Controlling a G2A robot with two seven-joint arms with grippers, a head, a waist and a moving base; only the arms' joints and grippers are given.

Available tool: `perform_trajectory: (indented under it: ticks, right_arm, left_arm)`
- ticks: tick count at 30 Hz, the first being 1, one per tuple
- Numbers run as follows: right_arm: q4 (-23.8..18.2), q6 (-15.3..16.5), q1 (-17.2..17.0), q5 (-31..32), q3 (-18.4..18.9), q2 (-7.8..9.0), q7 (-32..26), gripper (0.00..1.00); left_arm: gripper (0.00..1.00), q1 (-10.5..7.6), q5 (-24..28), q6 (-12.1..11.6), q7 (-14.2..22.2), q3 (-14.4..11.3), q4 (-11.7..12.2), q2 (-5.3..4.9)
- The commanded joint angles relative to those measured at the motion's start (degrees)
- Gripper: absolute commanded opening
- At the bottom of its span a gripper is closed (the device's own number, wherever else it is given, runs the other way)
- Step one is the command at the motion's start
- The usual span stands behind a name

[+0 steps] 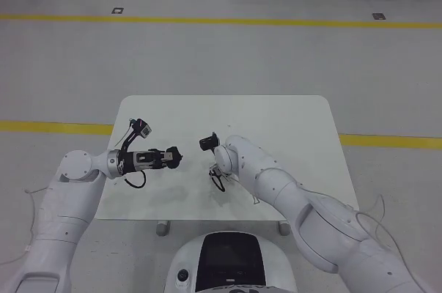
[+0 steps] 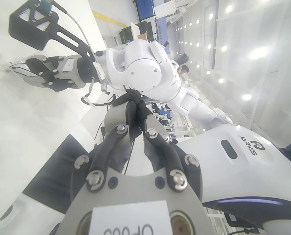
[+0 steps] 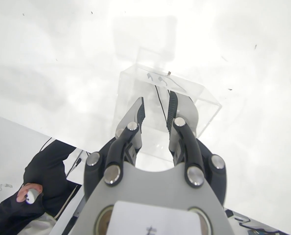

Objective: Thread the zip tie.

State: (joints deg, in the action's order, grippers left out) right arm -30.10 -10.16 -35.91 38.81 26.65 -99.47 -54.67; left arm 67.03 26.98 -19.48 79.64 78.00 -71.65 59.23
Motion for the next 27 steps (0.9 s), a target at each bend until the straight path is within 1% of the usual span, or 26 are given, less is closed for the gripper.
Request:
perform_trajectory:
  ticks: [1, 4, 5, 6, 8, 19, 24, 27]
  right_arm:
    - [0.5, -0.3, 0.0, 0.4, -0.1, -0.33, 0.0, 0.18]
    - [1.3, -0.5, 0.0, 0.9, -0.2, -0.81, 0.2, 0.16]
    - [1.5, -0.5, 0.0, 1.0, -0.2, -0.95, 0.2, 0.14]
    - [1.8, -0.5, 0.0, 1.1, -0.2, -1.08, 0.3, 0.15]
    - [2.4, -0.6, 0.0, 1.4, -0.2, -1.40, 0.5, 0.13]
    - [4.7, -1.0, 0.3, 3.0, -0.1, -2.82, 1.4, 0.15]
    - [5.6, -0.6, 0.3, 3.5, -0.1, -3.49, 1.0, 0.12]
    - [6.2, -0.6, 0.4, 3.7, -0.1, -3.84, 1.0, 0.12]
  left_arm:
    - [0.00, 0.00, 0.0, 0.0, 0.0, 0.0, 0.0, 0.00]
    - [0.00, 0.00, 0.0, 0.0, 0.0, 0.0, 0.0, 0.00]
    - [0.00, 0.00, 0.0, 0.0, 0.0, 0.0, 0.0, 0.00]
    - [0.00, 0.00, 0.0, 0.0, 0.0, 0.0, 0.0, 0.00]
    - [0.00, 0.00, 0.0, 0.0, 0.0, 0.0, 0.0, 0.00]
    - [0.00, 0.00, 0.0, 0.0, 0.0, 0.0, 0.0, 0.00]
    - [0.00, 0.00, 0.0, 0.0, 0.0, 0.0, 0.0, 0.00]
    - [0.00, 0.00, 0.0, 0.0, 0.0, 0.0, 0.0, 0.00]
